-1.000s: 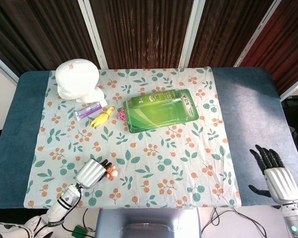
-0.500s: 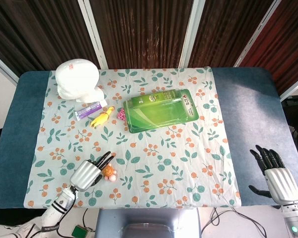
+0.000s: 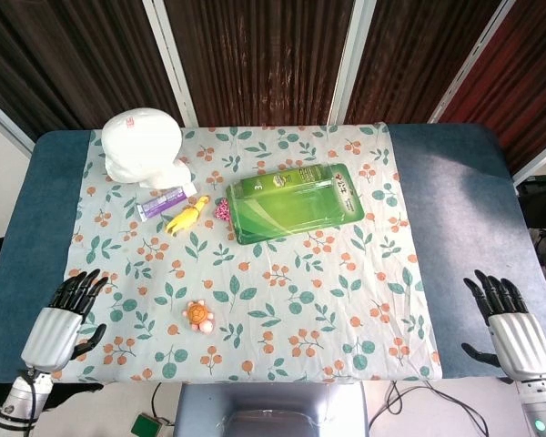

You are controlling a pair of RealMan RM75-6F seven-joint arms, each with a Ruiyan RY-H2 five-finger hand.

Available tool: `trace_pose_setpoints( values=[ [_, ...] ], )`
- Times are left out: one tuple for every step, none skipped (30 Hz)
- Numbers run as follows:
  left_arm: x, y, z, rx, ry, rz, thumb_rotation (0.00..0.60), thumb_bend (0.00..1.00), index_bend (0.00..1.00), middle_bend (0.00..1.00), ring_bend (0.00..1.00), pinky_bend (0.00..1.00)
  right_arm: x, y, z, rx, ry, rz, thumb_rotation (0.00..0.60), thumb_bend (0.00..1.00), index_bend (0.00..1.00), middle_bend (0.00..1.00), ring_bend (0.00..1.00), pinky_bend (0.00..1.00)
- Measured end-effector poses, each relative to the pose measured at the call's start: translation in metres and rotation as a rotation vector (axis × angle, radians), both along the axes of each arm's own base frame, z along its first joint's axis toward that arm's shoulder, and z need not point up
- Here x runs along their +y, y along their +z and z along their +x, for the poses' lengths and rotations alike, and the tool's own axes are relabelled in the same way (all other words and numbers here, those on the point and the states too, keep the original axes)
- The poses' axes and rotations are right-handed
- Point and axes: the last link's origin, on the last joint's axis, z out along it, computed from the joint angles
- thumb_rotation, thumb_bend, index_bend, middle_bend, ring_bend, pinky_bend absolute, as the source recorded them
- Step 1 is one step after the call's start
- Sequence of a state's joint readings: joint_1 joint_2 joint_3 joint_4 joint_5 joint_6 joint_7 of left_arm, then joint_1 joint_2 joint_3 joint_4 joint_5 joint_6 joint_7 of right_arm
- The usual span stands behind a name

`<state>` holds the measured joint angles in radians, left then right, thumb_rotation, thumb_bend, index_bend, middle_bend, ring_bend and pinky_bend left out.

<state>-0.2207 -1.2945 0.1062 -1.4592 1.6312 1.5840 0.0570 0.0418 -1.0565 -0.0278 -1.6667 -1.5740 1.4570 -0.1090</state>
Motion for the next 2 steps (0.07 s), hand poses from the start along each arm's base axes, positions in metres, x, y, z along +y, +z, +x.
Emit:
trace_pose_setpoints(
  values=[
    [-0.0011,0.0042,-0.002,-0.025,0.006,-0.004,0.6,0.34,0.0,0.0,0.0,0.11,0.0009,0.0,-0.0005,0.002,-0.002,-0.002,0.6,0.13,0.0,0.0,0.0,0.0],
    [-0.0017,0.0062,-0.0031,-0.039,0.011,-0.007,0.6,0.34,0.0,0.0,0.0,0.11,0.0012,0.0003,-0.0008,0.002,-0.003,-0.005,0.6,0.13,0.0,0.0,0.0,0.0]
  ],
)
